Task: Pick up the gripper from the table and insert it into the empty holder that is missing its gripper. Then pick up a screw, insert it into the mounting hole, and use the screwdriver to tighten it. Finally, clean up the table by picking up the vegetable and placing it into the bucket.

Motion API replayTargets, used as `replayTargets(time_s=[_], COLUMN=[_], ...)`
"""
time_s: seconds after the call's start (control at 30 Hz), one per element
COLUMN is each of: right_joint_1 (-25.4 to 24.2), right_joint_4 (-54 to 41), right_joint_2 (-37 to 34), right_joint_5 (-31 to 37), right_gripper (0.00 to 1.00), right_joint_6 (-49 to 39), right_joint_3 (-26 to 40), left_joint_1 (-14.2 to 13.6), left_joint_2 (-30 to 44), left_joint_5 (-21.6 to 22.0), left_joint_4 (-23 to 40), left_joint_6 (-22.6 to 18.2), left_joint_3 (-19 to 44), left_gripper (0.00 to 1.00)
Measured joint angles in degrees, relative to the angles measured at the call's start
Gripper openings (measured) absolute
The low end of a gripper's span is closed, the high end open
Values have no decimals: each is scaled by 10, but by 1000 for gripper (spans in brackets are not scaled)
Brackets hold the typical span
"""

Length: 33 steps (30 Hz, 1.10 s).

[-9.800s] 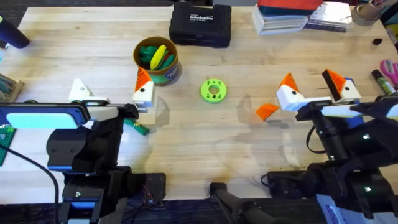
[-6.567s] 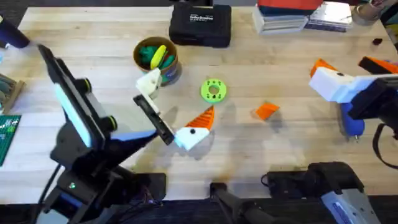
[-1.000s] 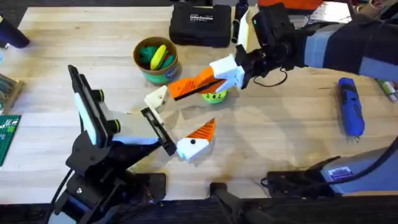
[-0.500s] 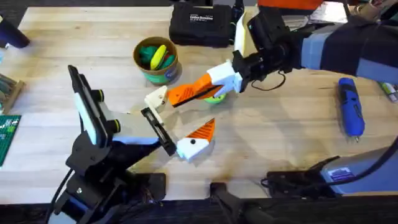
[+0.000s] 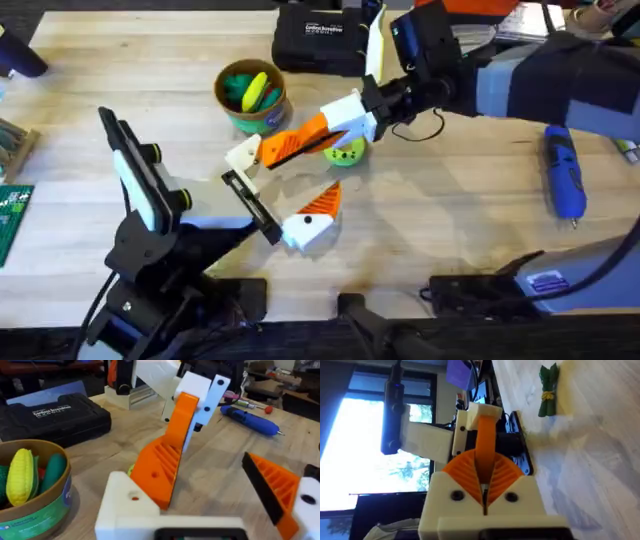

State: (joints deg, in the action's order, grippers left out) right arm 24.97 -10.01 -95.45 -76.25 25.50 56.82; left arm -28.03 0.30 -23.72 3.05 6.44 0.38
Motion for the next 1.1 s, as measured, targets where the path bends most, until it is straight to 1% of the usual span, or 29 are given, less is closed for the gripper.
replayTargets(time_s=[0.2, 0.43, 0.6, 0.73, 1.0, 1.1], right_joint_1=[0, 4, 7, 10, 38, 38], right_joint_4=[23, 112, 174, 198, 218, 218], right_joint_2=[-40, -85, -96, -98, -98, -98], right_joint_5=[-41, -83, -87, -83, -72, -71], right_gripper=[16, 16, 16, 16, 16, 16], right_joint_6=[24, 84, 137, 166, 193, 195], right_joint_3=[0, 0, 0, 0, 0, 0], left_joint_1=[0, 0, 0, 0, 0, 0], left_joint_2=[0, 0, 0, 0, 0, 0], left_joint_5=[5, -3, -4, 0, 5, 5], left_joint_4=[2, 1, 1, 1, 1, 1], left_joint_6=[3, 7, 7, 7, 7, 7], left_joint_3=[0, 0, 0, 0, 0, 0], left_gripper=[985, 985, 985, 985, 985, 985])
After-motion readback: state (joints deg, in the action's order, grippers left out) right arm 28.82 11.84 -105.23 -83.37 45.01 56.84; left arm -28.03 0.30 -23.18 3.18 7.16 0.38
